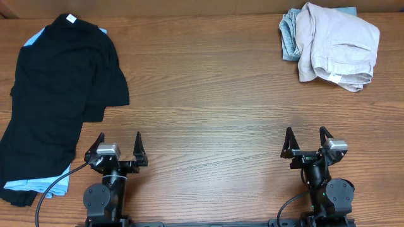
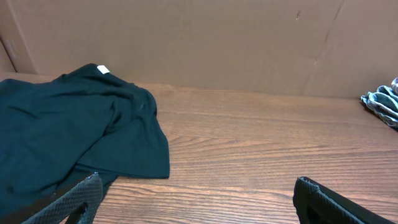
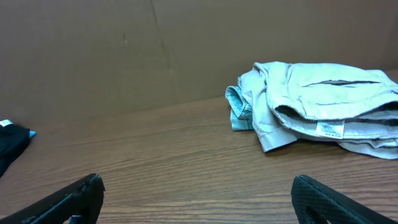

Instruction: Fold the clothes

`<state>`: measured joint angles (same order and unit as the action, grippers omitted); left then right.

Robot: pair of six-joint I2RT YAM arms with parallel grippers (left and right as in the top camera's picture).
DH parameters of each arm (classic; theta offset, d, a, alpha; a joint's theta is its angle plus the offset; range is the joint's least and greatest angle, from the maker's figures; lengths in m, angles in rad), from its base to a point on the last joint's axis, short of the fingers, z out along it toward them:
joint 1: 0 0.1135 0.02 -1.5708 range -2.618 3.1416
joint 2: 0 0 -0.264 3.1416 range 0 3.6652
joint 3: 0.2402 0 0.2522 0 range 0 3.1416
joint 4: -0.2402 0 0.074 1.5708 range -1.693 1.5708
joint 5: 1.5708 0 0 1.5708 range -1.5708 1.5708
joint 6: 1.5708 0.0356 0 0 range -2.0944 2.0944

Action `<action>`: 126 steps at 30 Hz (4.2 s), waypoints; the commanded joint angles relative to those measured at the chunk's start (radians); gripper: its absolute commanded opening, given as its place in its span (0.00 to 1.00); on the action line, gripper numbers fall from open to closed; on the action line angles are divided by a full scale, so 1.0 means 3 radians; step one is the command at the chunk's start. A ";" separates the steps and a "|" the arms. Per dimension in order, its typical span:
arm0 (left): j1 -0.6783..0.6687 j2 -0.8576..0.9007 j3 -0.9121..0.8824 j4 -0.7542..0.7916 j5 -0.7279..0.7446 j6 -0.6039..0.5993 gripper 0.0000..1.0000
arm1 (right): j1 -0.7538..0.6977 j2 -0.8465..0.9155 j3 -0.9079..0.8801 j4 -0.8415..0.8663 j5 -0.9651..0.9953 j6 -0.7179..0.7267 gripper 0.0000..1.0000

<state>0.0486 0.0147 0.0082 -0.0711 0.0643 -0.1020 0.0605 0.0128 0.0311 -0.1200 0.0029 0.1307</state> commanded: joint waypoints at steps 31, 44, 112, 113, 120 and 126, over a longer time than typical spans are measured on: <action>0.0034 -0.0034 -0.0011 -0.0004 0.0011 -0.0033 1.00 | 0.0013 -0.0033 -0.0027 0.0024 -0.0017 0.0014 1.00; 0.0034 -0.0034 -0.0011 -0.0004 0.0011 -0.0033 1.00 | 0.0013 -0.0033 -0.0027 0.0024 -0.0017 0.0014 1.00; 0.0031 0.3215 0.3929 -0.2578 0.0011 -0.0093 1.00 | 0.0013 0.2936 0.3819 -0.2042 -0.0490 0.0045 1.00; 0.0031 0.3433 0.4128 -0.2717 0.0052 0.0006 1.00 | 0.0013 0.3100 0.3957 -0.2176 -0.0492 0.0033 1.00; 0.0033 0.4400 0.4617 -0.2622 -0.0022 0.0128 1.00 | 0.0013 0.3887 0.4279 -0.2166 -0.0777 0.0037 1.00; 0.0033 0.5070 0.4617 -0.2223 0.0015 0.0469 0.98 | 0.0013 0.4271 0.4276 -0.2127 -0.0801 -0.0027 1.00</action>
<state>0.0486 1.4528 1.3743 -0.7593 0.0647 -0.0624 0.0605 1.2663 1.2865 -0.7662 -0.2153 0.1513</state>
